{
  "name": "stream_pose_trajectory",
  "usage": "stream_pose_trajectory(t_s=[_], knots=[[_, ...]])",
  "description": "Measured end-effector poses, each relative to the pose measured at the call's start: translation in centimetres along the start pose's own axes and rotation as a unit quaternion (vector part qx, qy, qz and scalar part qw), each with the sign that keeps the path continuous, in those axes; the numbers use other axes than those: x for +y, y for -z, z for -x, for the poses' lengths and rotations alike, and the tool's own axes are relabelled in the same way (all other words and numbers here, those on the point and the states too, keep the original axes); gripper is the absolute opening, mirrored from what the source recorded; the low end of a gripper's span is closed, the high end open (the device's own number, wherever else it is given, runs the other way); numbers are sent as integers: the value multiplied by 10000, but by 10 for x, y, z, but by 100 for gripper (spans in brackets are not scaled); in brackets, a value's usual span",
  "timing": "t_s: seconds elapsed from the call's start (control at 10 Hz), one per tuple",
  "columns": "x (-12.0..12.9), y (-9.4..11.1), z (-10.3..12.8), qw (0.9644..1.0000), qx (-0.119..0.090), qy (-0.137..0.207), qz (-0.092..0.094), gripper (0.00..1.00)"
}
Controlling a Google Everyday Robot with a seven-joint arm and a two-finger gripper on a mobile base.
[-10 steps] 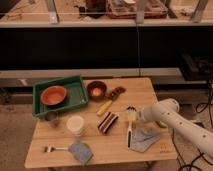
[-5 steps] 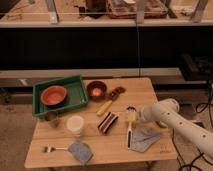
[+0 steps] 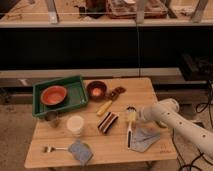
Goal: Place brush in purple bowl
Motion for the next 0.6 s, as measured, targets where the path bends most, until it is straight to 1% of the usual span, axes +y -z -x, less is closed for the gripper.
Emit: stream_pose_trajectory(t_s=[0.4, 0.5, 0.6], knots=[[-1, 2, 0, 10000, -6, 0, 1, 62], [-2, 5, 1, 10000, -54, 0, 11, 62], [-8, 17, -6, 10000, -28, 6, 0, 62]])
